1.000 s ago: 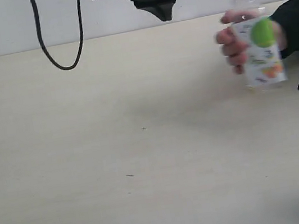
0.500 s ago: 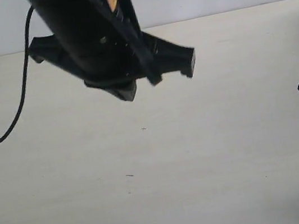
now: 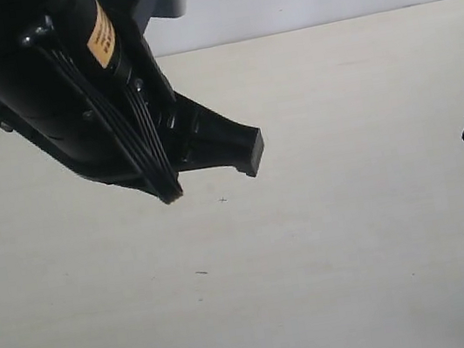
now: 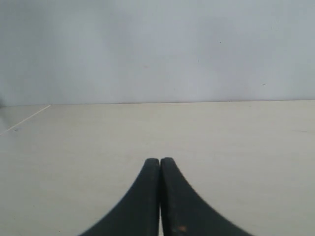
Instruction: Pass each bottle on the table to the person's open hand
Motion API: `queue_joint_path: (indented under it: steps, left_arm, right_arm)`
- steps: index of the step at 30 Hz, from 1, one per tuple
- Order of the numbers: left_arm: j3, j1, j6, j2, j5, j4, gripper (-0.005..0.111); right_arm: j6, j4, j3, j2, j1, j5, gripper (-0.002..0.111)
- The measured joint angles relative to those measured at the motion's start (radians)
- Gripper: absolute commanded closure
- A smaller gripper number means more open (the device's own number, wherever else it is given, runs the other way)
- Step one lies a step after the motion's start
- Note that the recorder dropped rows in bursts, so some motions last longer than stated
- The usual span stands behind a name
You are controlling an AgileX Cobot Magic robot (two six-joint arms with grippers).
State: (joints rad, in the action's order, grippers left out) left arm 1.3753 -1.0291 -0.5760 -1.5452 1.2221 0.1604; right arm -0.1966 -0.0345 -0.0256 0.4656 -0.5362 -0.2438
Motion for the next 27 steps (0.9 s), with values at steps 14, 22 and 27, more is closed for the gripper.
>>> queue_joint_path:
  steps: [14,22,27]
  left_arm:
    - [0.000,0.000,0.051,0.019,-0.003,0.030,0.107]
    - [-0.002,0.010,0.066,0.038,-0.354,-0.013,0.107]
    - [-0.002,0.046,0.110,0.044,-0.413,-0.015,0.107]
  right_arm:
    - [0.000,0.000,0.000,0.000,0.000,0.000,0.108]
    - [0.000,0.000,0.000,0.000,0.000,0.000,0.108]
    - [0.000,0.000,0.000,0.000,0.000,0.000,0.108]
